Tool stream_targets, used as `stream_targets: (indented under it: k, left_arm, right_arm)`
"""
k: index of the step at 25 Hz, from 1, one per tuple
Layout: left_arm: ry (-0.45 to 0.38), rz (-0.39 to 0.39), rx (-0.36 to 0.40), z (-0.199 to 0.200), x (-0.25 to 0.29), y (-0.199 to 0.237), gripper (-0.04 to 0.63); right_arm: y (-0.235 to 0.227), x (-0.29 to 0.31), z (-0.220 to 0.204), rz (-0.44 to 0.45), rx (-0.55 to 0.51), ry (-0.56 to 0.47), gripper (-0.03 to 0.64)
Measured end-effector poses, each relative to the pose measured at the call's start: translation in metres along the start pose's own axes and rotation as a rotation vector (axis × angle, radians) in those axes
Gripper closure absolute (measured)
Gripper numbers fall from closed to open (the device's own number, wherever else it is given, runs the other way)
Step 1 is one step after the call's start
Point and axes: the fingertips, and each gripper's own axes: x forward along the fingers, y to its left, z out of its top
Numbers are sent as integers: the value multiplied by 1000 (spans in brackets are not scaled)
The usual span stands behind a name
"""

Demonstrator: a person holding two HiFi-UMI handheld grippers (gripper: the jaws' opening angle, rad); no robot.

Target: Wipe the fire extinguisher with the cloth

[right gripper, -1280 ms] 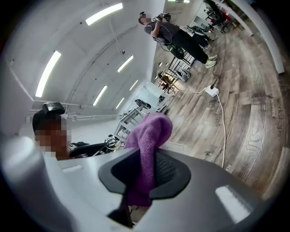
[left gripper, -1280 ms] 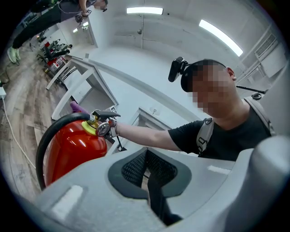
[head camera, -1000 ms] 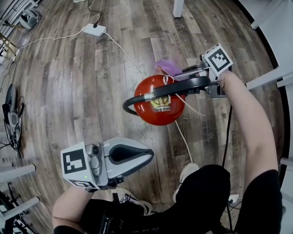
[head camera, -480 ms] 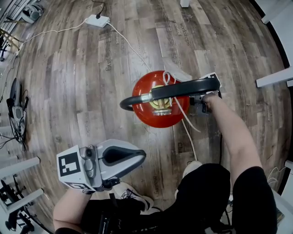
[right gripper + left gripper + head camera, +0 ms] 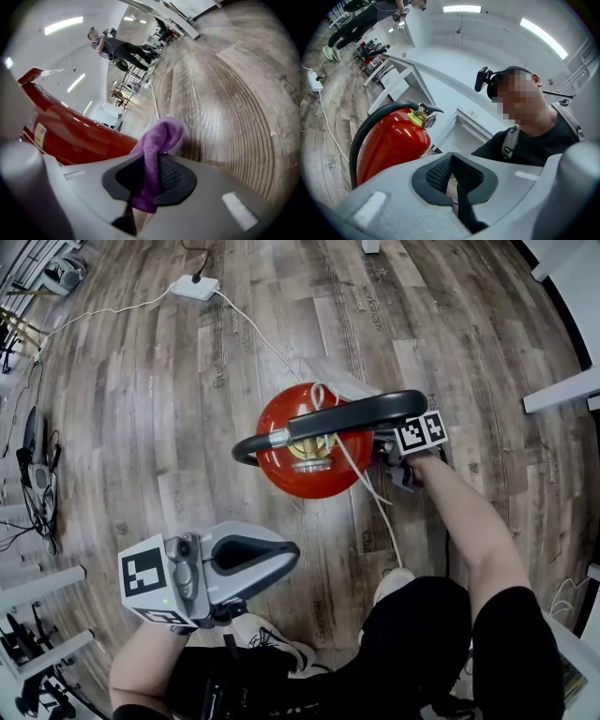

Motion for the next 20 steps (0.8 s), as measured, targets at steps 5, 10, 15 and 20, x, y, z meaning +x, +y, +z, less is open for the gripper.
stream_targets:
  k: [5, 10, 15, 20]
  left_arm:
    - [10, -12, 14, -3, -1, -2, 598]
    - [4, -44, 47, 2, -1, -8, 598]
    - [12, -86, 60, 3, 2, -12, 598]
    - [20, -106, 54, -3, 2, -13, 598]
  right_arm:
    - [58, -38, 20, 119, -50, -153, 548]
    - [153, -110, 45, 316, -70, -389, 548]
    - [224, -161, 35, 431, -136, -485, 549]
    - [283, -192, 29, 521, -257, -551, 548]
